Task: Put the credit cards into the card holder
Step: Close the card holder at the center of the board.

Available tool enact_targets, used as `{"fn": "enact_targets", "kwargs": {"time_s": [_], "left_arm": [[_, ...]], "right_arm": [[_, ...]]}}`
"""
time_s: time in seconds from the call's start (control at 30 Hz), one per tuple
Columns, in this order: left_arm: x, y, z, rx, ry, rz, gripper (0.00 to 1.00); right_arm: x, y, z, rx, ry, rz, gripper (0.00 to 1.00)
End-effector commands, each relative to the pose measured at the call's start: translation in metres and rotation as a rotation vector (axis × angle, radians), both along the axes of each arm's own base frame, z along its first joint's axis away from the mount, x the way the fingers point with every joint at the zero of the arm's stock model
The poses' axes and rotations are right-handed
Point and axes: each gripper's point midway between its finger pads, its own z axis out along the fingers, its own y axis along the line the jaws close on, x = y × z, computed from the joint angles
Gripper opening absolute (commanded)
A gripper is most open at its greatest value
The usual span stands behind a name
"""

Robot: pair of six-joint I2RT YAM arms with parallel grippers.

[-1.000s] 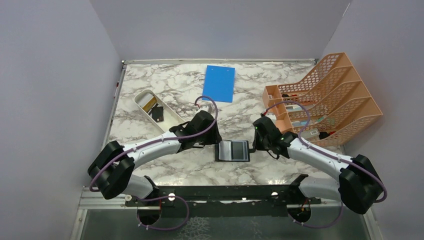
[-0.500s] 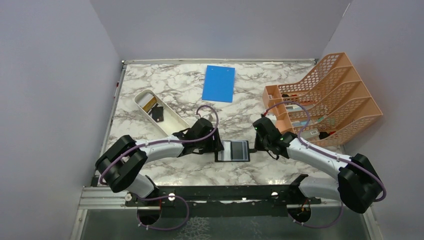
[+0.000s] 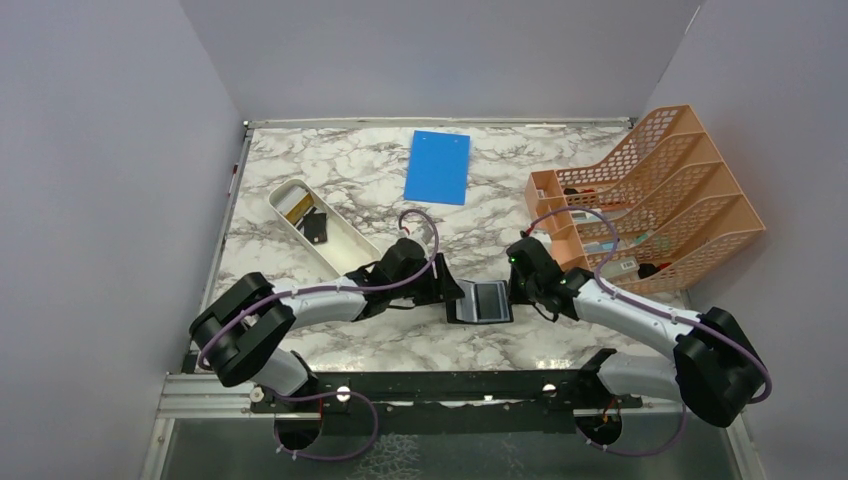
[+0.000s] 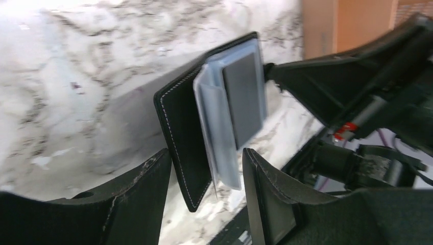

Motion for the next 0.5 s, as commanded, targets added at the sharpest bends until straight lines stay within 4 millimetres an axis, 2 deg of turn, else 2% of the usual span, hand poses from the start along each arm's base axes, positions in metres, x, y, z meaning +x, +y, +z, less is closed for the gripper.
{"fn": "enact_targets", "kwargs": {"time_s": [0.0, 0.2, 0.37, 0.47], "left_arm": [[-0.004, -0.033, 0.049, -0.154, -0.075, -0.071, 0.56], [-0.014, -0.052, 0.054, -0.190, -0.066, -0.136, 0.56], [-0.019, -0.064, 0.066, -0.209, -0.097, -0.165, 0.55], [-0.019, -0.066, 0.064, -0.205, -0.097, -0.171, 0.55]], "right_arm": [[-0.001, 0.017, 0.001, 0.075, -0.007, 0.048, 0.01], [-0.004, 0.032, 0.004, 0.144, 0.005, 0.092, 0.01], [-0.005, 0.043, 0.008, 0.195, 0.009, 0.118, 0.01], [-0.007, 0.051, 0.009, 0.236, 0.022, 0.133, 0.01]]}}
